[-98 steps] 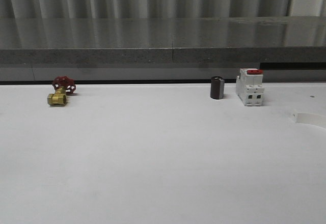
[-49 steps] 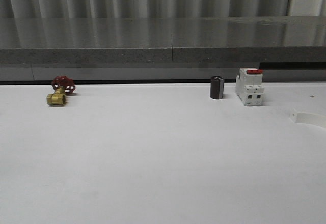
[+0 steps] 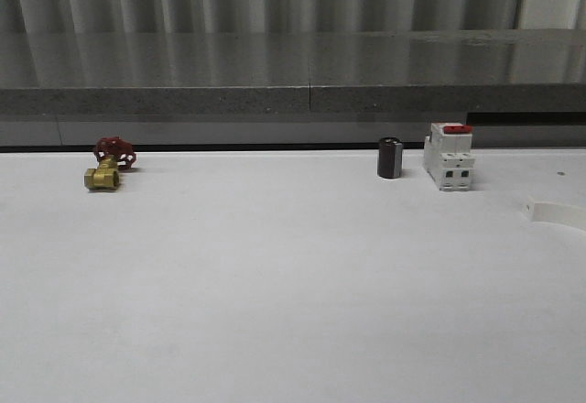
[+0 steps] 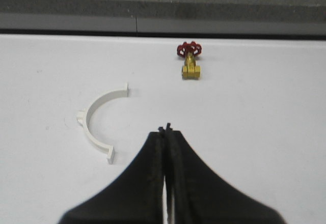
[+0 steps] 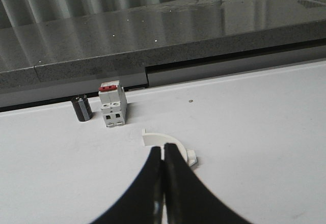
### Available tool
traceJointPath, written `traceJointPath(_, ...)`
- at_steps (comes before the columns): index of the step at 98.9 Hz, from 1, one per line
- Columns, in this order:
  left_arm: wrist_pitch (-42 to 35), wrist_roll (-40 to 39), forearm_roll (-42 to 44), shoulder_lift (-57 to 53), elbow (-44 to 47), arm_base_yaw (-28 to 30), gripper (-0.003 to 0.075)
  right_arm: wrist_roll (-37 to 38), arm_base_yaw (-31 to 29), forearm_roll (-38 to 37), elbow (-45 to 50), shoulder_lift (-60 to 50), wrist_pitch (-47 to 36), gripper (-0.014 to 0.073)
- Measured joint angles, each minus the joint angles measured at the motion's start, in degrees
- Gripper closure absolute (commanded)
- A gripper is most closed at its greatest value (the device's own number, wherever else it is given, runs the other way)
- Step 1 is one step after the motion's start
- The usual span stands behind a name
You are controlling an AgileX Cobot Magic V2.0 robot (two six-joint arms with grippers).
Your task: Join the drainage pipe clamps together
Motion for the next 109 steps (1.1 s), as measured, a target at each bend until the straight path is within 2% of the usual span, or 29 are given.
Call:
traceJointPath(23, 3.47, 0.0, -0.12, 10.79, -4.55, 0.0, 0.0738, 0.0, 0.0, 0.0, 0.0, 0.0, 0.0, 0.0711)
traceJointPath(30, 3.71, 0.0, -0.65, 12.74, -4.66, 0.0, 0.0706, 0.0, 0.0, 0.0, 0.0, 0.0, 0.0, 0.0711)
traceJointPath(40, 4.09, 0.0, -1.79, 14.32, -4.66, 0.0, 0.056, 0.0, 0.0, 0.0, 0.0, 0.0, 0.0, 0.0711)
traceJointPath(56, 4.31, 0.0, -2.51, 14.79, -4.66, 0.0, 0.0223, 0.0, 0.0, 0.0, 0.0, 0.0, 0.0, 0.0711)
traceJointPath(62, 4.31, 0.0, -2.94, 14.79, -4.66, 0.0, 0.0166, 0.0, 0.0, 0.0, 0.0, 0.0, 0.0, 0.0711)
traceJointPath(85, 4.5, 0.0, -4.73, 15.05, -4.93, 0.36, 0.0153, 0.0, 0.0, 0.0, 0.0, 0.0, 0.0, 0.0711)
traceJointPath(109, 9.72, 1.54, -2.59, 22.99, -13.59, 7.03, 0.0153, 0.0, 0.0, 0.0, 0.0, 0.0, 0.0, 0.0711)
